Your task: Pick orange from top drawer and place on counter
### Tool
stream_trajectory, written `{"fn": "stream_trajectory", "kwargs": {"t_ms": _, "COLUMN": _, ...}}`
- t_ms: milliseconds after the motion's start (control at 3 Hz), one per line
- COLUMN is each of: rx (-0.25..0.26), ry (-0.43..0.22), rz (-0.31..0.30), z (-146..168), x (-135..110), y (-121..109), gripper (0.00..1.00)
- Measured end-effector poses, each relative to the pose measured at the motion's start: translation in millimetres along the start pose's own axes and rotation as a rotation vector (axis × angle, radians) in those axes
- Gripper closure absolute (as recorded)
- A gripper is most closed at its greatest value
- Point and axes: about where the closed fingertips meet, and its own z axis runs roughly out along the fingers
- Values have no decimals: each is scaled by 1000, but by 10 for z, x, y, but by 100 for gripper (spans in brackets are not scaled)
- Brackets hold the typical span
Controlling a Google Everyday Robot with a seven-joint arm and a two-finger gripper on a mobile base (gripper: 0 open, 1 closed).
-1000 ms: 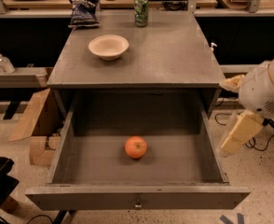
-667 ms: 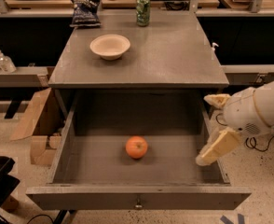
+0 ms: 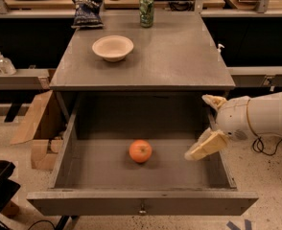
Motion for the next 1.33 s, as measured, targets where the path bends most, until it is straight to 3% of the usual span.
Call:
{"fn": "stream_trajectory", "kwargs": {"t_ms": 333, "rx": -12, "ry": -15, "rz": 2, "z": 87, "x": -5, "y": 42, "gripper": 0}}
{"fn": "stream_trajectory", "kwargs": {"t_ms": 667, "rx": -68, "ry": -41, "rz": -17, "z": 708, "x": 55, "y": 248, "gripper": 0}}
{"fn": "stream_trajectory", "kwargs": {"t_ms": 1333, "rx": -108, "ry": -124, "rz": -62, "z": 1712, "x": 181, "y": 409, "gripper": 0}}
